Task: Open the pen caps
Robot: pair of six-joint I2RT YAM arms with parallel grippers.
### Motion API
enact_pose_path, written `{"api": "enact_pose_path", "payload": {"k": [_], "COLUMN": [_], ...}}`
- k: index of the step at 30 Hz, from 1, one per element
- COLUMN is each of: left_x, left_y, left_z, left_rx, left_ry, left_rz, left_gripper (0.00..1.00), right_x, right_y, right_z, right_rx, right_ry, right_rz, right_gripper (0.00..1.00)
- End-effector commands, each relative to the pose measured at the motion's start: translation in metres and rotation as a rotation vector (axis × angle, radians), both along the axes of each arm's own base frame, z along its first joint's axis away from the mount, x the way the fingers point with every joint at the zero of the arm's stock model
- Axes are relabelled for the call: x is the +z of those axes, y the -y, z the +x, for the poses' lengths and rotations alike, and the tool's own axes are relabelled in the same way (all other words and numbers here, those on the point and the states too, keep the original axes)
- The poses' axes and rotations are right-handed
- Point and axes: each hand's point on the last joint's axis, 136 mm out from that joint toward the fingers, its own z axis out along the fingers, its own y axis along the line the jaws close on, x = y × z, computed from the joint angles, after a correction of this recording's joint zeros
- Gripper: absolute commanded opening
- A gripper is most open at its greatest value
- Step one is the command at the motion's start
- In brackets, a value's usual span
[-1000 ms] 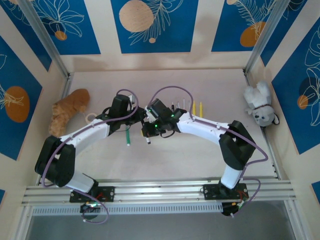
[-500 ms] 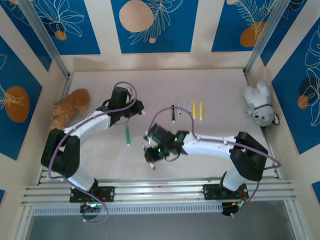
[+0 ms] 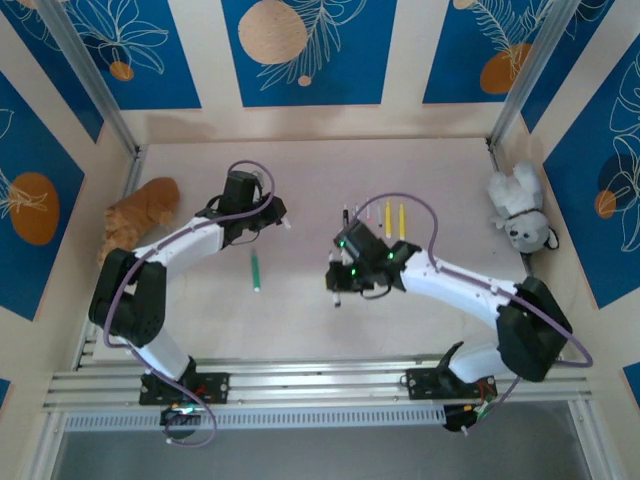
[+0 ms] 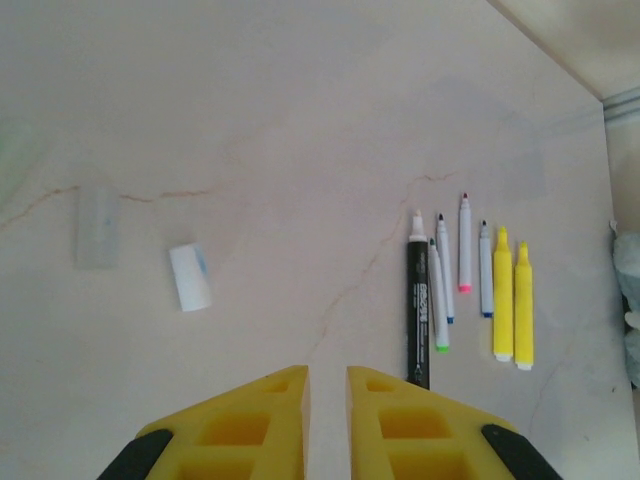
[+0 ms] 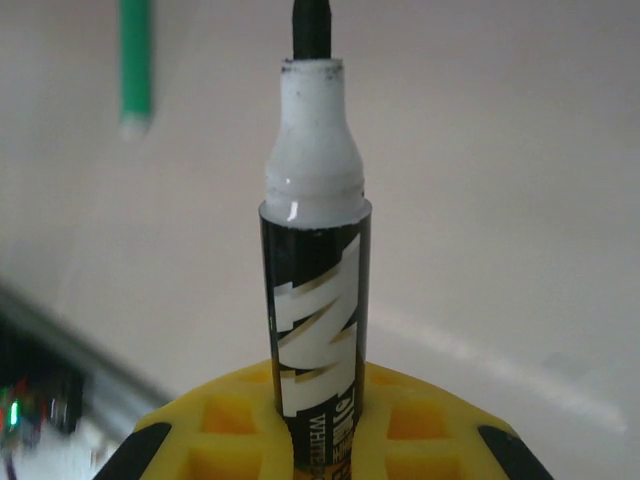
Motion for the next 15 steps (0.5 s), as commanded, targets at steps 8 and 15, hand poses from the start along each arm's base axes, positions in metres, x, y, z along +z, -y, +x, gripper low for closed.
{"api": "enact_pose_path", "payload": {"k": [8, 15], "left_x": [0.019, 0.013], "left_y": [-0.003, -0.003], "left_z": [-0.033, -0.036], "left_rx": [-0.076, -0.095], "left_ry": [0.028, 0.019], "left_rz": [0.039, 0.046], "left_gripper": [0.00, 0.00], "right_x": [0.002, 0.006], "right_y": [0.121, 0.203], "right_z": [0.119, 0.153], "right_rx": [-0.266, -0.395], "right_ry": [0.037, -0.005], "right_rz": [-0.341, -0.410], "right_gripper": [0.00, 0.00]}}
